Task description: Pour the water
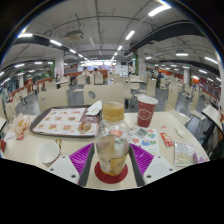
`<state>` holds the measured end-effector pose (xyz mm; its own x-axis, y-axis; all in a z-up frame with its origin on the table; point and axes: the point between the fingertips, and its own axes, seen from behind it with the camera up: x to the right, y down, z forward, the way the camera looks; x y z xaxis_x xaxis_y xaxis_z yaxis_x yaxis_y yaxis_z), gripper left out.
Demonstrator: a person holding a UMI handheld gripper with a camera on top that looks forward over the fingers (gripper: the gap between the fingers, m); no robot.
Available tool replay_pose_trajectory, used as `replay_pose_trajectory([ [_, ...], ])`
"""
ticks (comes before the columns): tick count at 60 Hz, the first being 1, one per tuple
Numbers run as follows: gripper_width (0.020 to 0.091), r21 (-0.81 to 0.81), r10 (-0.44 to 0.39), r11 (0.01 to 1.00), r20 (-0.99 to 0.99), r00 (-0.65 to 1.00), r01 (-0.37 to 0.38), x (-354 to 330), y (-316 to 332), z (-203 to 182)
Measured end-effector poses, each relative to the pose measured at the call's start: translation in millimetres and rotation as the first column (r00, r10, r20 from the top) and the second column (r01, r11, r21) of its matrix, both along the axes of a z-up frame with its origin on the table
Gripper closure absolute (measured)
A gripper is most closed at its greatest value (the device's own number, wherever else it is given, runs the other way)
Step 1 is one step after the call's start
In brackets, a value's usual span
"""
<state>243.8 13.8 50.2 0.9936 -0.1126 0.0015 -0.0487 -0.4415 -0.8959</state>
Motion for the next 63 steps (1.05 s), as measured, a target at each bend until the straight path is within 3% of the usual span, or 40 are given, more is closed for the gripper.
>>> replay_pose_trajectory([
  [1, 0.0338, -0.007, 0.002, 1.0, -0.005, 1.0, -0.002, -1.2, -1.6, 0.7],
  [3, 0.0238, -0.023, -0.004, 1.0, -0.015, 1.0, 0.004, -2.8, -6.4, 2.3],
  [5, 0.0288, -0.049, -0.022, 0.999, -0.022, 1.0, 0.021, -1.8, -12.8, 2.1],
  [9, 0.0245, -0.085, -0.067, 0.994, -0.035, 0.997, 0.064, 0.2, -29.3, 7.3],
  [28, 0.0254, -0.236, -0.108, 0.967, -0.043, 0.993, 0.095, -56.2, -164.2, 66.0],
  [49, 0.0249, -0.214, -0.023, 0.977, 0.012, 1.0, 0.025, -124.7, -248.4, 131.8],
  [63, 0.0251, -0.195, 0.016, 0.981, 0.053, 0.998, -0.005, -138.0, -255.1, 143.2],
])
